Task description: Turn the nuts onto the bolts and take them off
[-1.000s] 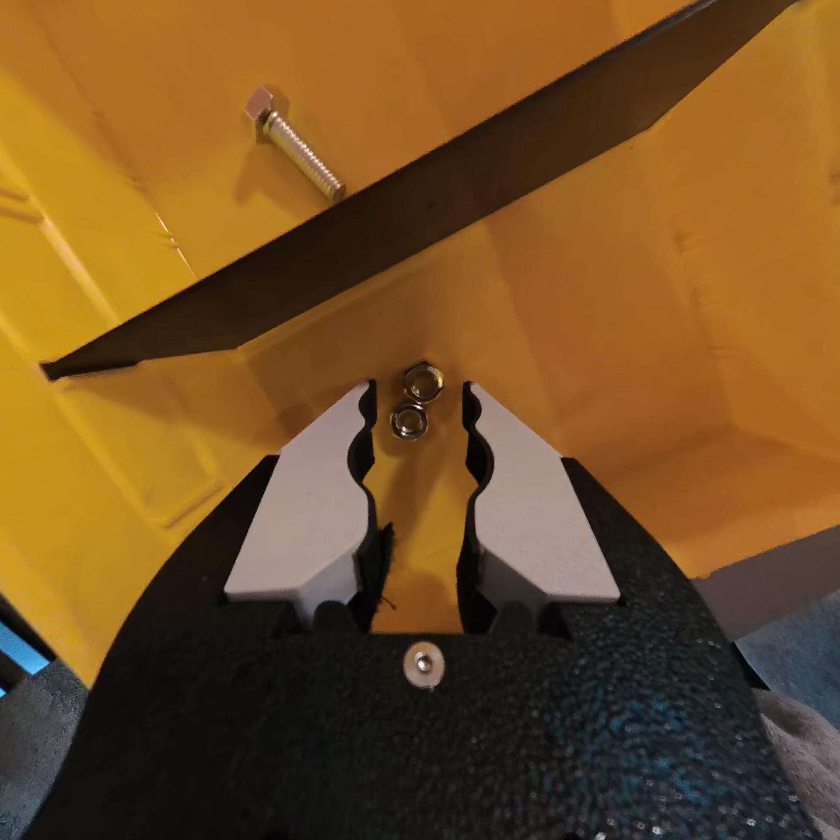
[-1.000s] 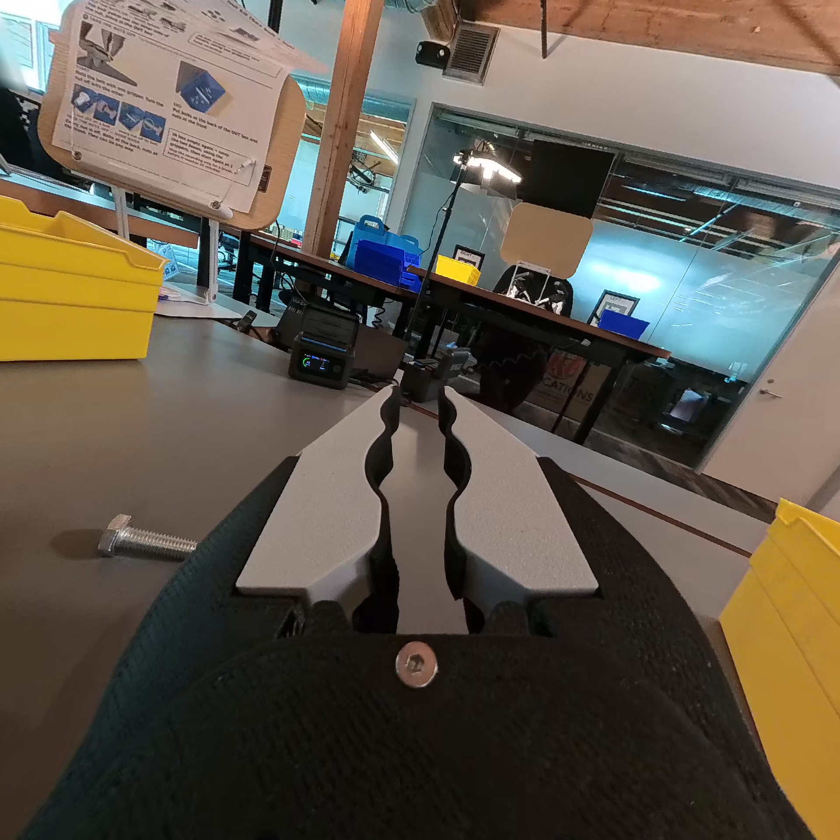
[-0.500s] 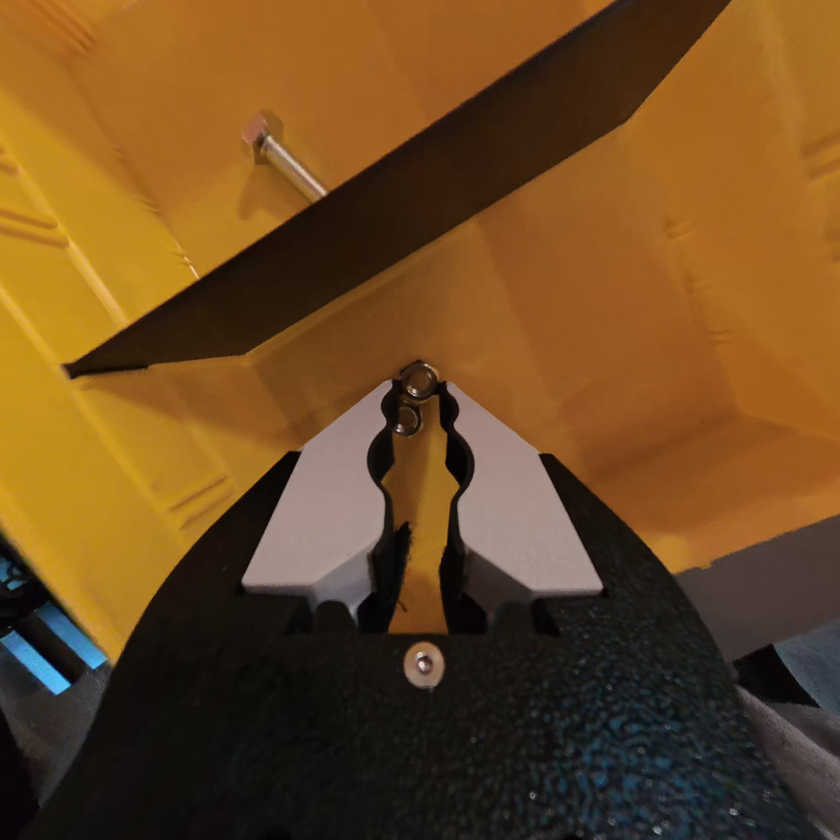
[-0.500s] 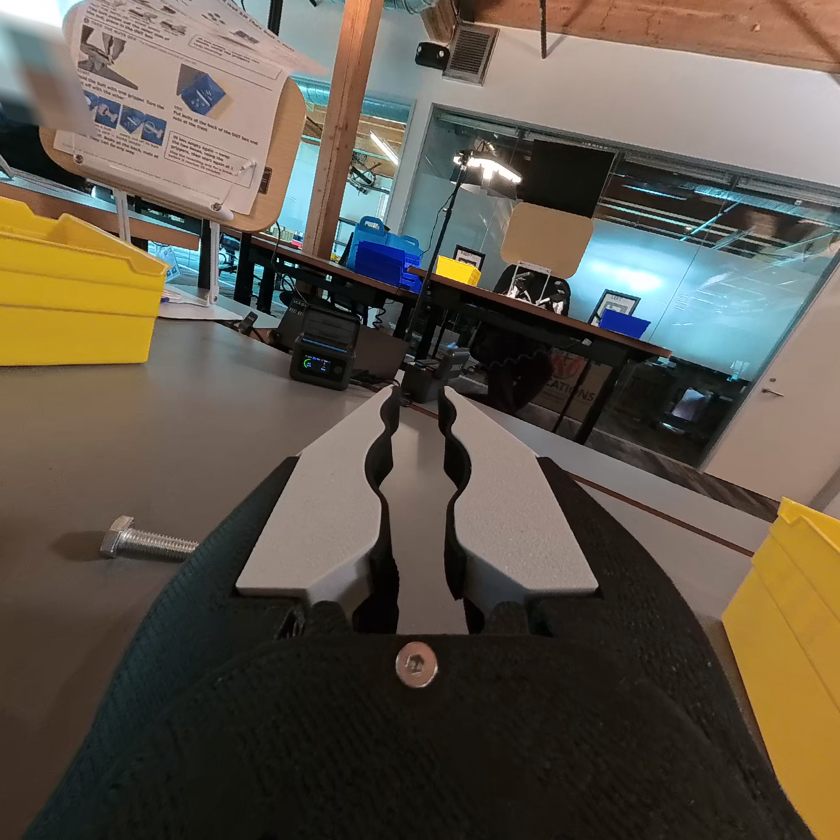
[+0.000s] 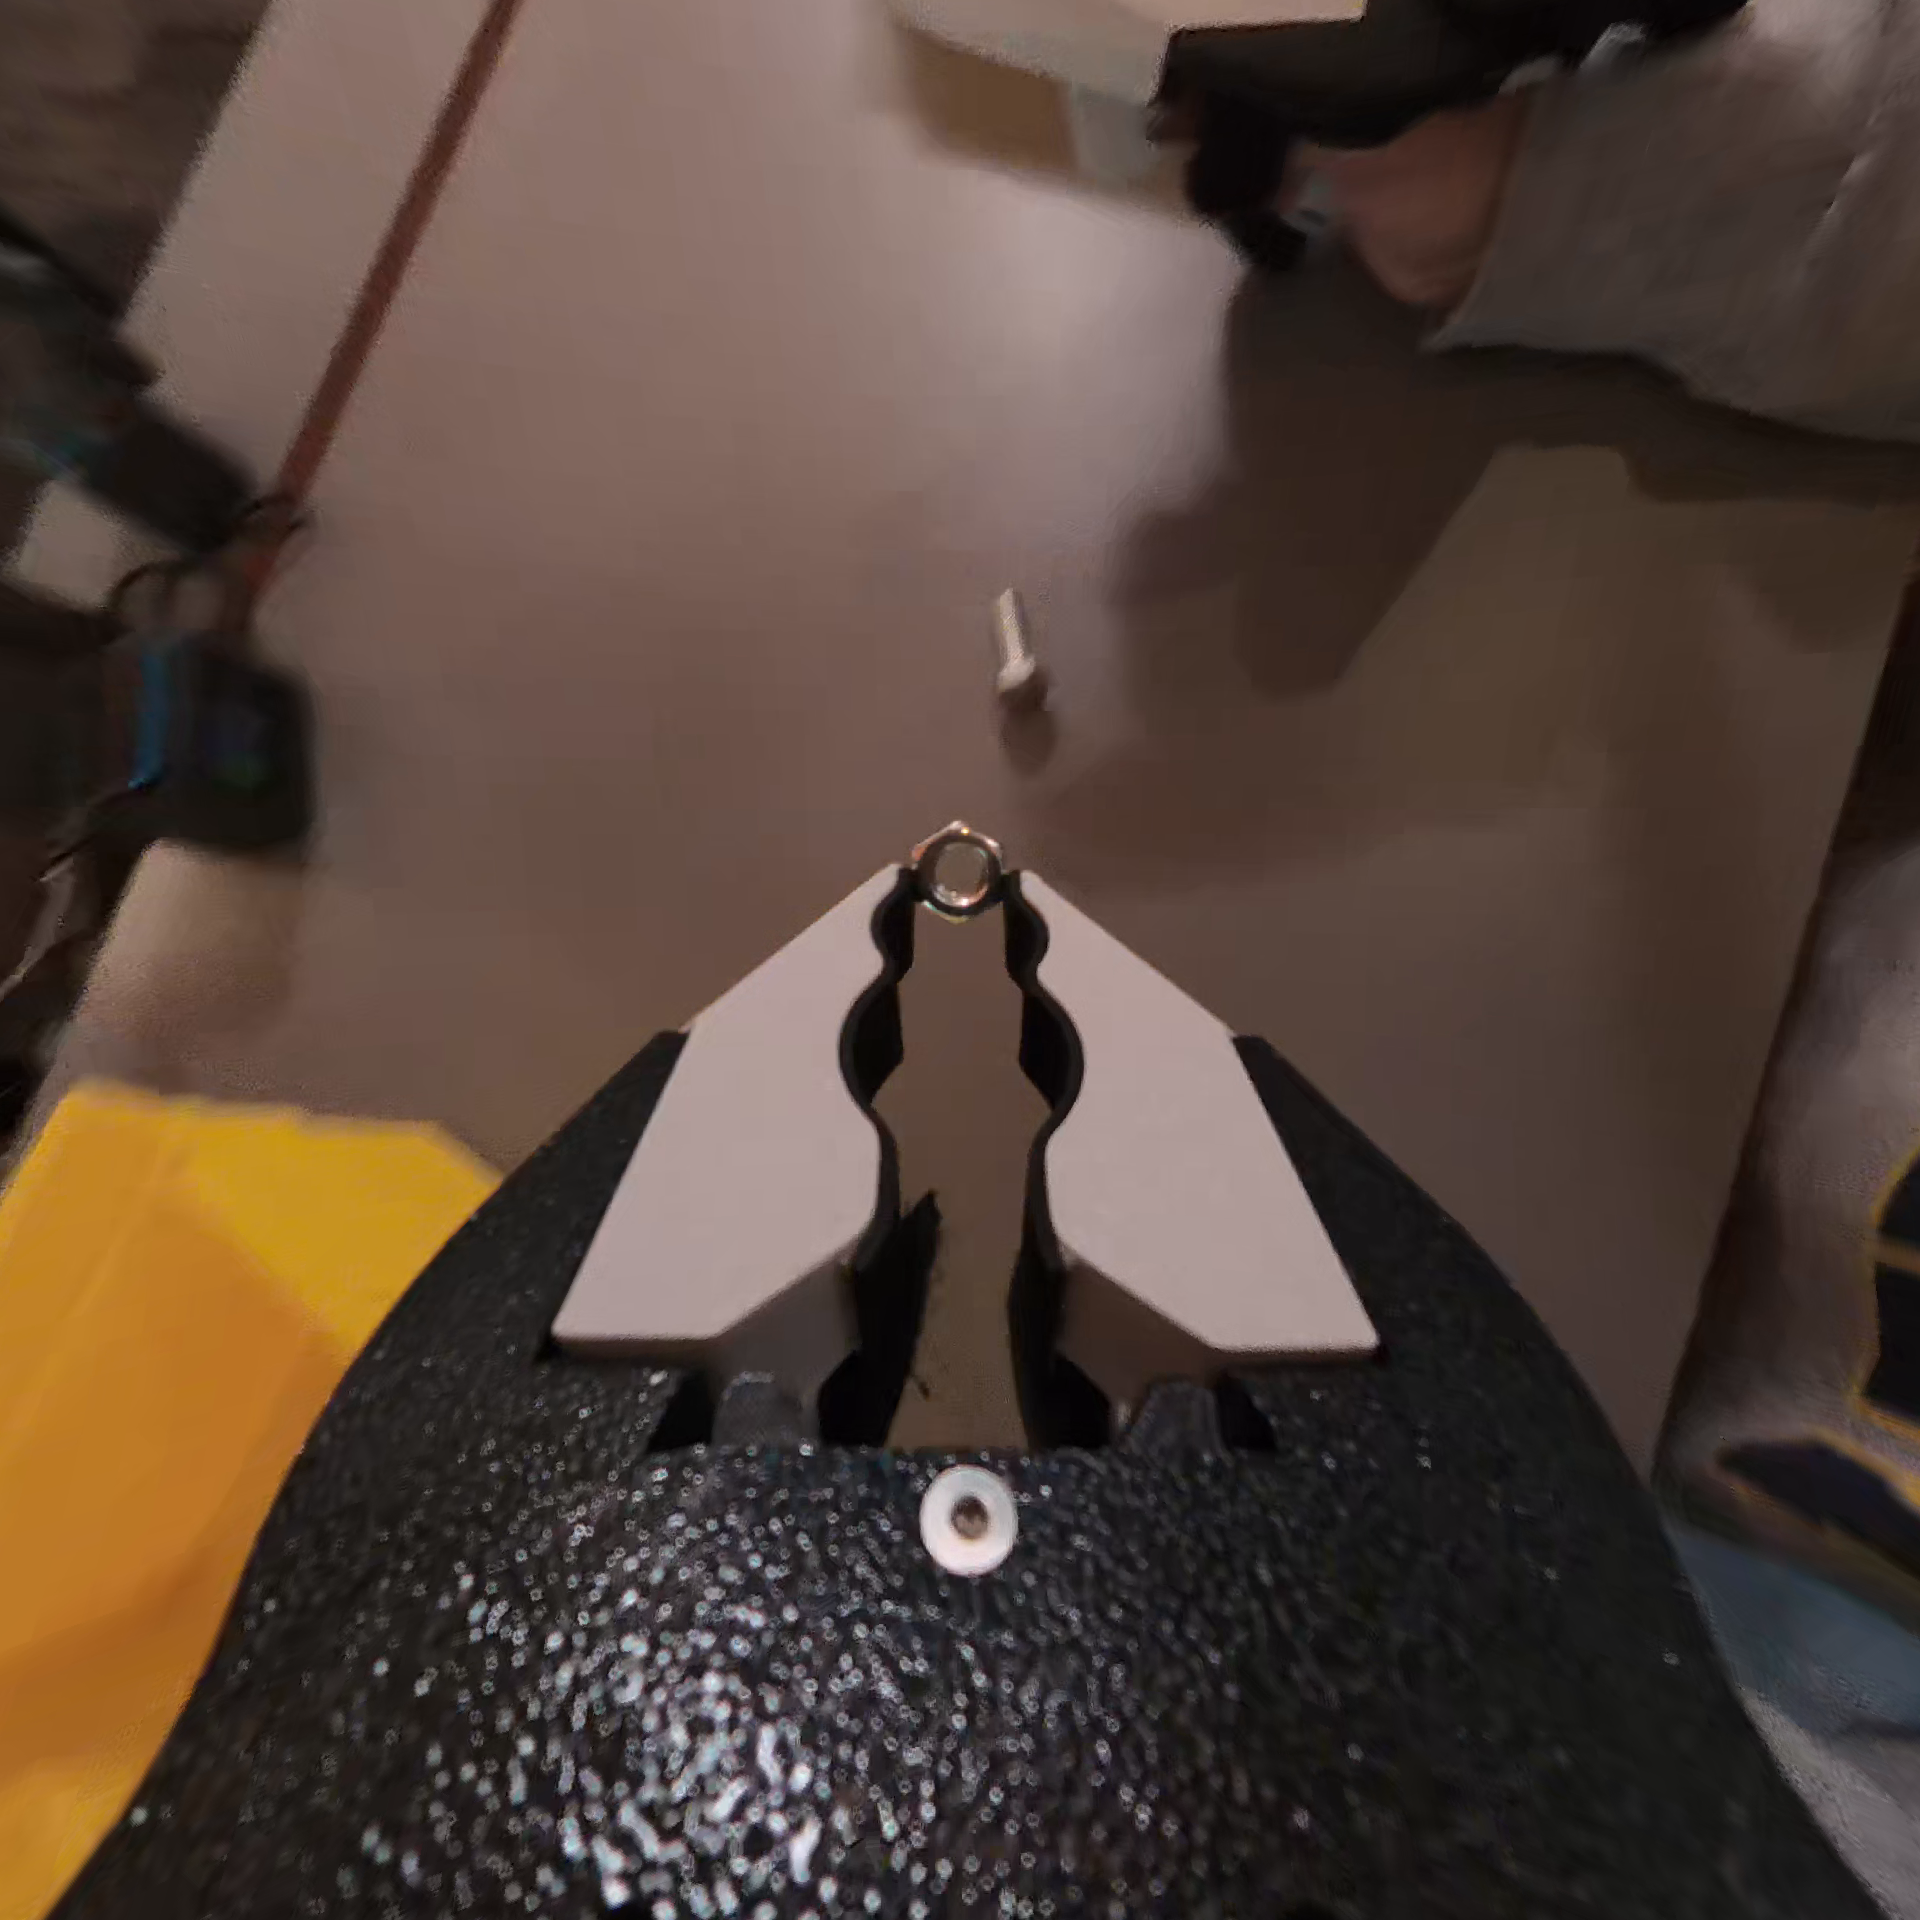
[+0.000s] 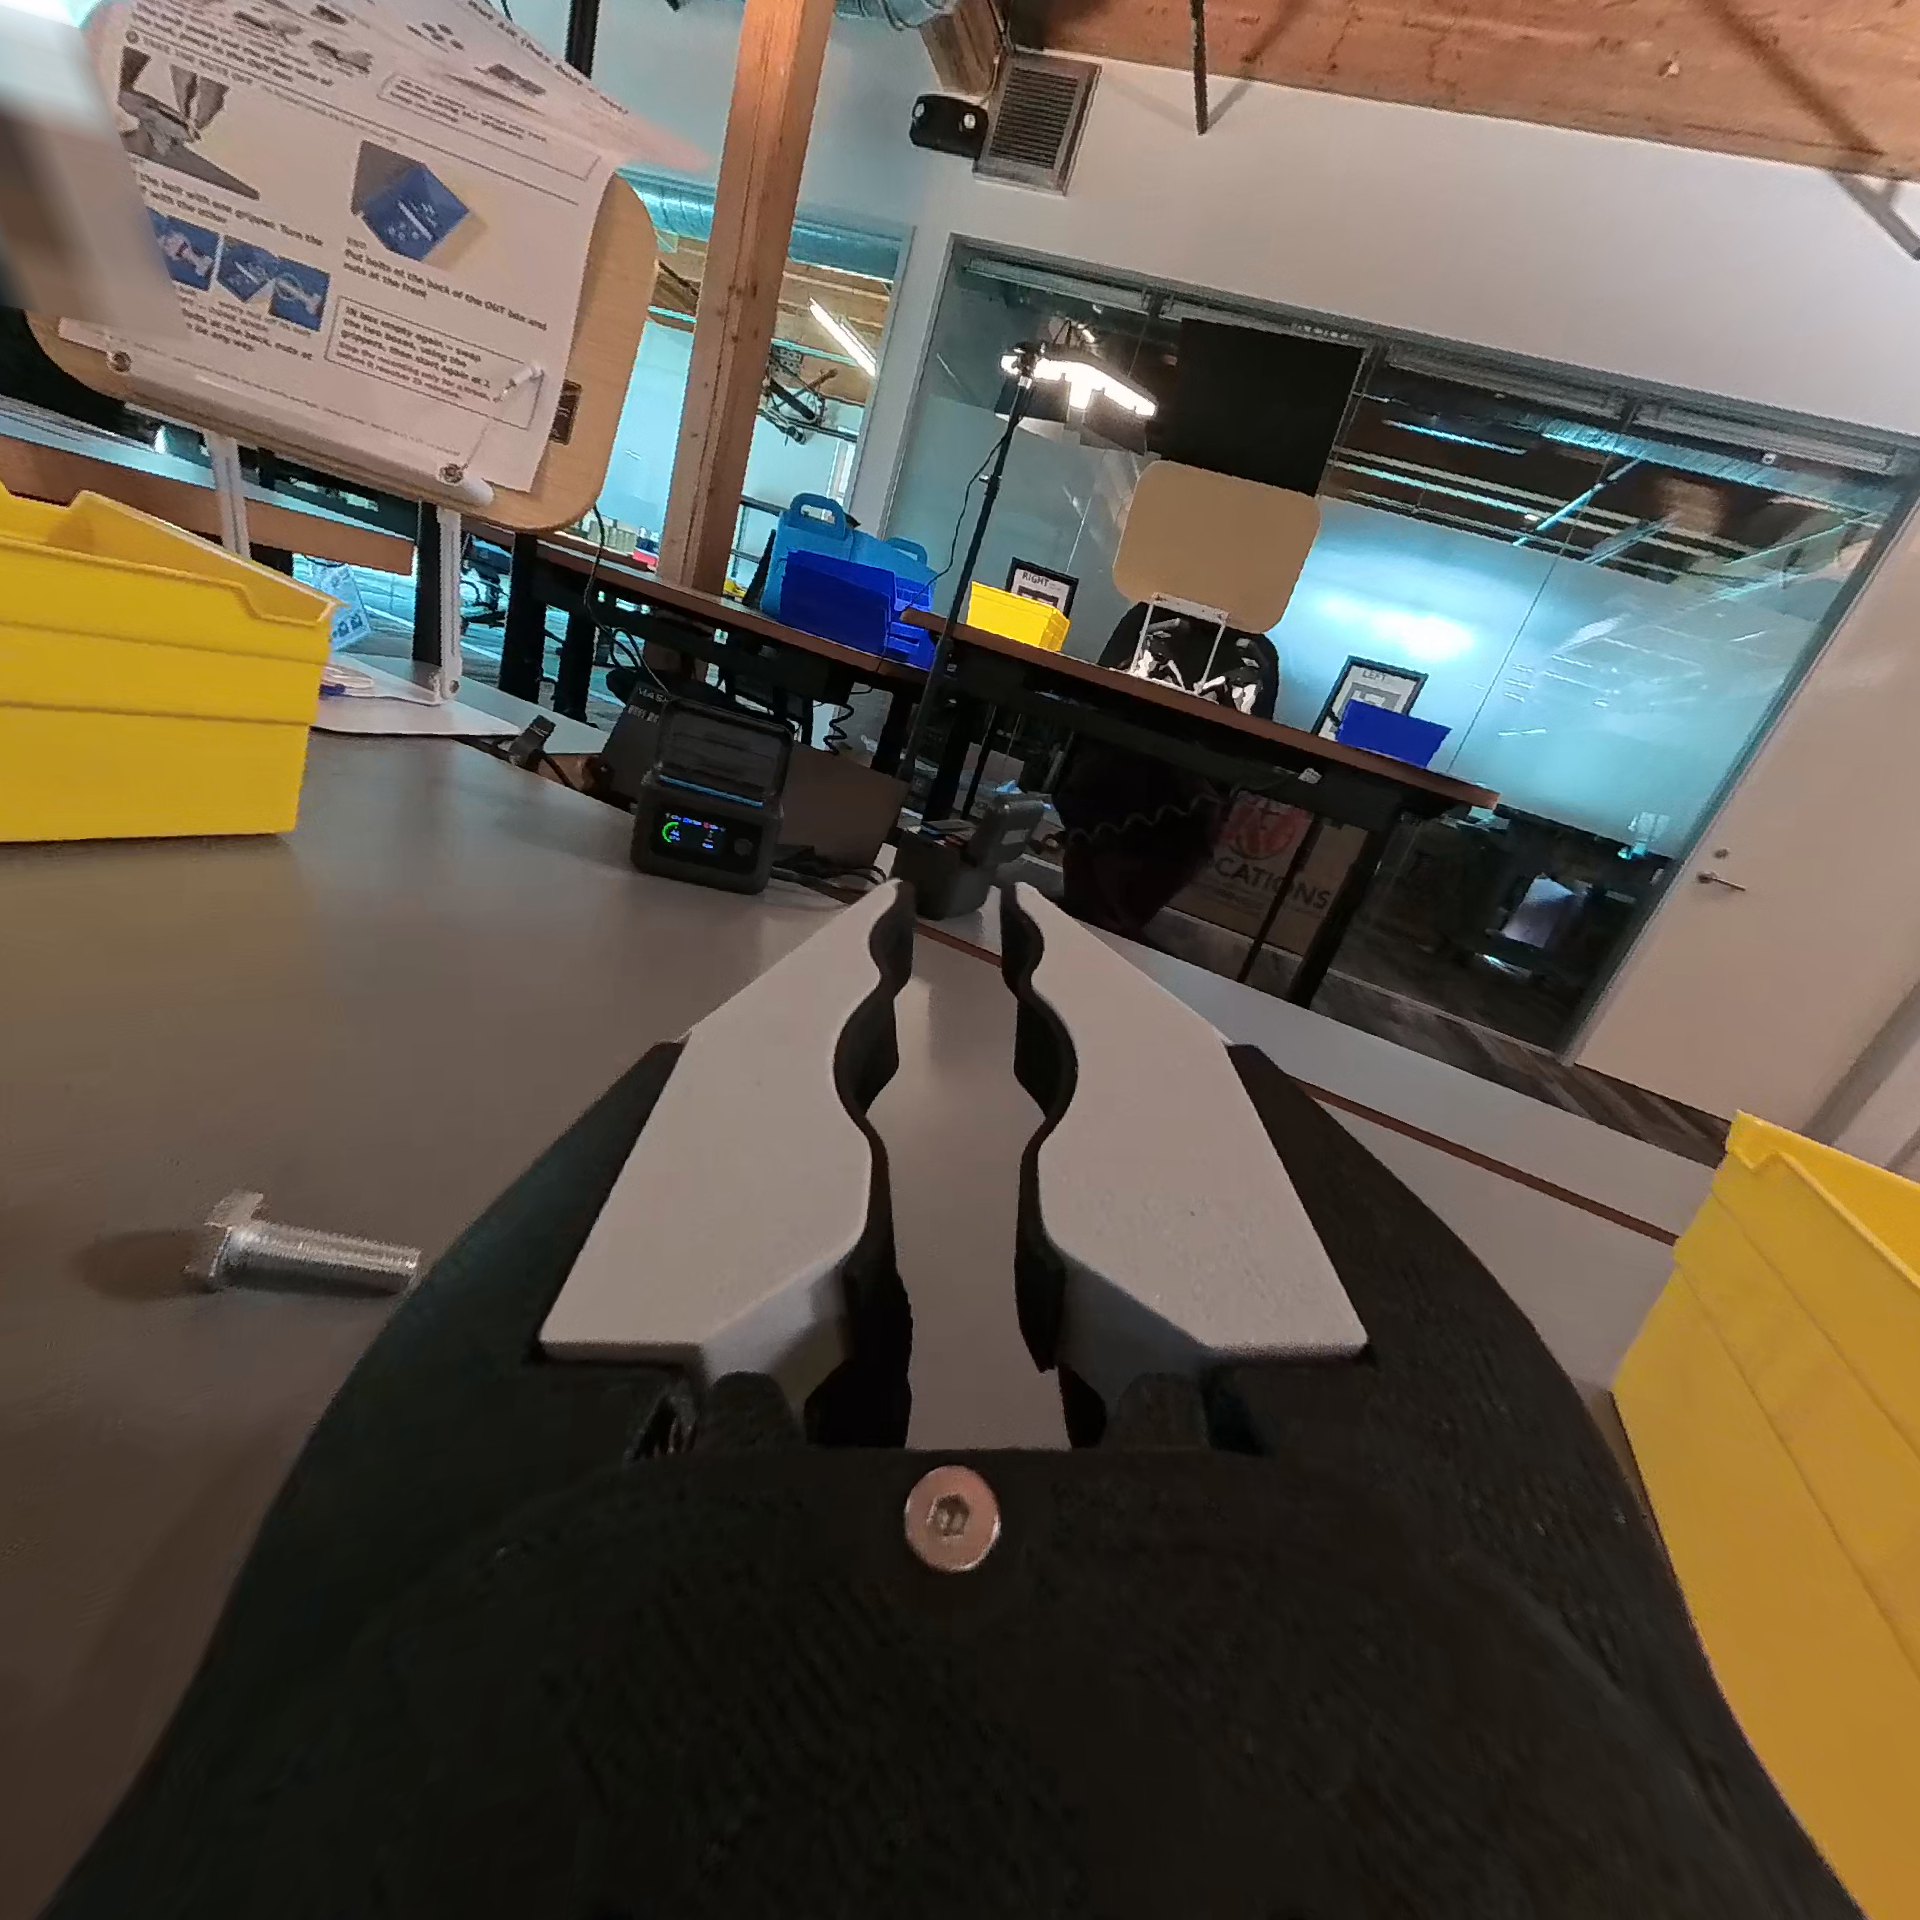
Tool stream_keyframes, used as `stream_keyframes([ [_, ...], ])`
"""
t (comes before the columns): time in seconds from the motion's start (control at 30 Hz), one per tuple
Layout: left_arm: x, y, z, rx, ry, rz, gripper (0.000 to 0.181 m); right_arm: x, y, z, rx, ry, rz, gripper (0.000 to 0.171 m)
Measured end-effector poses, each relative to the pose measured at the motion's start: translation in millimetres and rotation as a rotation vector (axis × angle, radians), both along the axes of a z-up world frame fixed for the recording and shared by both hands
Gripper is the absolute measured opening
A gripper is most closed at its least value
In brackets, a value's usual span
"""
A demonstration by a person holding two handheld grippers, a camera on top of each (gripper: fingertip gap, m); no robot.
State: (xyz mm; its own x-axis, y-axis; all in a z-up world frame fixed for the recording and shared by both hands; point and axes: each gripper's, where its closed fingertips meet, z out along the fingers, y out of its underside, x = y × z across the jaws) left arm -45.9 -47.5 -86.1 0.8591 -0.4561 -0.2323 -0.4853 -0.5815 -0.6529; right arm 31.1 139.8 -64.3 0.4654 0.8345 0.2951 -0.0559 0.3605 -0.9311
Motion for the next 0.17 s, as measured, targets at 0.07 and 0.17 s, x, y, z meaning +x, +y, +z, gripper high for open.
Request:
stream_keyframes([
  [0.07,17.2,28.1,-19.8,-0.039,-0.07,-0.042,0.015,1.3,2.3,-0.2,-0.004,0.002,-0.009,0.015],
  [0.17,11.1,55.4,-61.2,-0.164,-0.045,-0.025,0.015,2.4,4.0,-0.1,-0.007,0.005,-0.016,0.015],
])
